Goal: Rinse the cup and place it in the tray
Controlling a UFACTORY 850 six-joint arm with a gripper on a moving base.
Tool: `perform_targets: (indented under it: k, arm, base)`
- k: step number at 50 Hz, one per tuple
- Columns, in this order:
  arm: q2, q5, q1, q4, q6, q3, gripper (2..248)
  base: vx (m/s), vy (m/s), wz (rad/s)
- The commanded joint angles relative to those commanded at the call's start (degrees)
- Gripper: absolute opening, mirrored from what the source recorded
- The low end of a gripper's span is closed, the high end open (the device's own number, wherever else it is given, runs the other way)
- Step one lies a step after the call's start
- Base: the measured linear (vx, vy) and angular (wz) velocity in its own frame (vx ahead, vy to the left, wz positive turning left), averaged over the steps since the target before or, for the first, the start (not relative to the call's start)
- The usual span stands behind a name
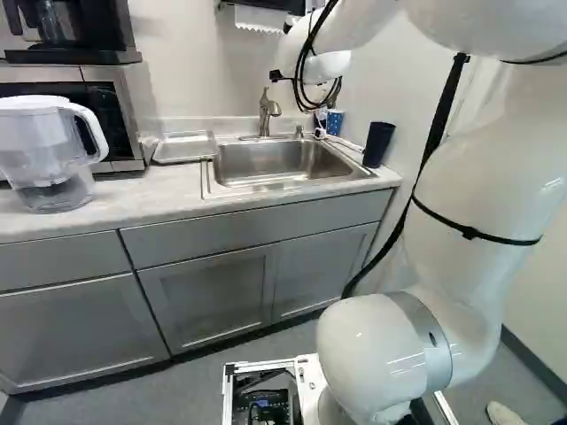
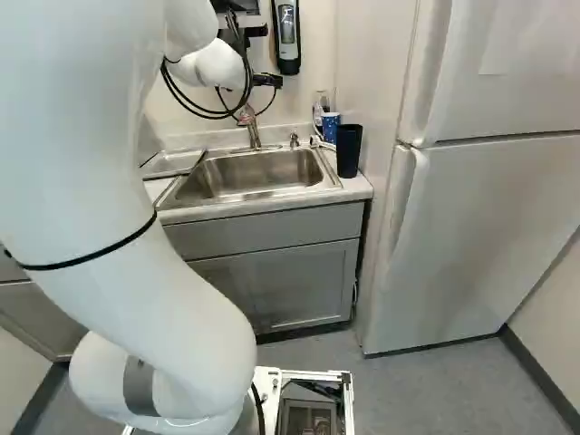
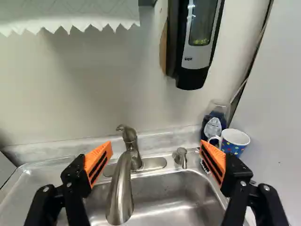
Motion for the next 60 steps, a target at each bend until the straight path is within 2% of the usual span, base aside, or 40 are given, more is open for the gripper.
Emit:
perform_targets:
  k: [35, 60]
  arm:
    - [-10.8, -8.3, 1.9, 2.4, 0.0, -11.9, 247]
    - [-18.3, -12.8, 1.8, 4.0, 0.0, -20.7, 247]
  base:
    - [0.0, 0.0, 0.0]
    - [0.0, 0.0, 0.0]
